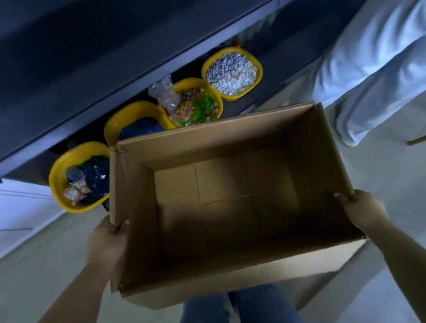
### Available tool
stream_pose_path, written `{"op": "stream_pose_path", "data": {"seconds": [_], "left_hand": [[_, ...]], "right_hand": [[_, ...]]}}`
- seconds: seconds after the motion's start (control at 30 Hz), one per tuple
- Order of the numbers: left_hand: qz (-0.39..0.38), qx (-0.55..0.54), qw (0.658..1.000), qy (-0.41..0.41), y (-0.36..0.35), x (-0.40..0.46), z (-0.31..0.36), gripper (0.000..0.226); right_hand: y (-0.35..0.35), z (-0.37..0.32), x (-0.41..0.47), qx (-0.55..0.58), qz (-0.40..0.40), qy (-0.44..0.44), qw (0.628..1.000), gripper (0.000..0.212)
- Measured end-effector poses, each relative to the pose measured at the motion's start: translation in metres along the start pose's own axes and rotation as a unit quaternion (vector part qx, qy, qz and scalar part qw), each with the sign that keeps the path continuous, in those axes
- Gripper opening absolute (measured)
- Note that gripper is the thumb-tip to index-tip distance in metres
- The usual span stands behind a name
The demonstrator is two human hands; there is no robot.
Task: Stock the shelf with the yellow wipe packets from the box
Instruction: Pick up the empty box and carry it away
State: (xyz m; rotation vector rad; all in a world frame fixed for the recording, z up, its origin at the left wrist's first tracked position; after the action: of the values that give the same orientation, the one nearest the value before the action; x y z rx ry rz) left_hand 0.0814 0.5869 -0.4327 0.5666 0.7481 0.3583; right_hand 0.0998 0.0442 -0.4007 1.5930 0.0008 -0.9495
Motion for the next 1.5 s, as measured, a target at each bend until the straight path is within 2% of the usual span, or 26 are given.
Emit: {"op": "stream_pose_path", "data": {"seconds": [0.23,0.43,0.73,0.97,1.1,1.27,1.5], "left_hand": [[-0.107,0.106,0.980,-0.132,-0.015,-0.028,0.088,0.037],[-0.139,0.155,0.949,-0.236,-0.036,-0.049,0.179,0.038],[-0.215,0.167,0.889,-0.368,-0.110,-0.130,0.297,0.040],[-0.237,0.161,0.838,-0.465,-0.157,-0.222,0.379,0.038],[-0.230,0.140,0.828,-0.491,-0.169,-0.272,0.414,0.036],[-0.220,0.148,0.810,-0.523,-0.195,-0.332,0.446,0.036],[-0.260,0.127,0.789,-0.541,-0.259,-0.390,0.474,0.031]], "right_hand": [[0.011,0.099,-0.101,0.068,0.020,-0.116,0.991,0.040],[0.010,0.153,-0.170,0.154,0.044,-0.207,0.965,0.039],[0.042,0.245,-0.252,0.184,0.117,-0.309,0.926,0.042],[0.081,0.319,-0.291,0.222,0.175,-0.364,0.887,0.033],[0.096,0.355,-0.297,0.245,0.208,-0.373,0.870,0.039],[0.106,0.402,-0.301,0.276,0.228,-0.382,0.852,0.036],[0.114,0.461,-0.308,0.300,0.234,-0.418,0.825,0.035]]}}
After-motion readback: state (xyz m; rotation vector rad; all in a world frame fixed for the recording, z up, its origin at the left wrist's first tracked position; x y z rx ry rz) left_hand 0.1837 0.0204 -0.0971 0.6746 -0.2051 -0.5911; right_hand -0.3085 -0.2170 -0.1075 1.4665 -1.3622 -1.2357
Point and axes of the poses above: each hand's wrist, its own x-axis towards the middle knuckle, its own y-axis out of the back of the hand, z = x × y, the point moved 10 cm from there along x, towards the middle knuckle, and after that the axes turned 15 degrees about -x, right-handed, at the moved point
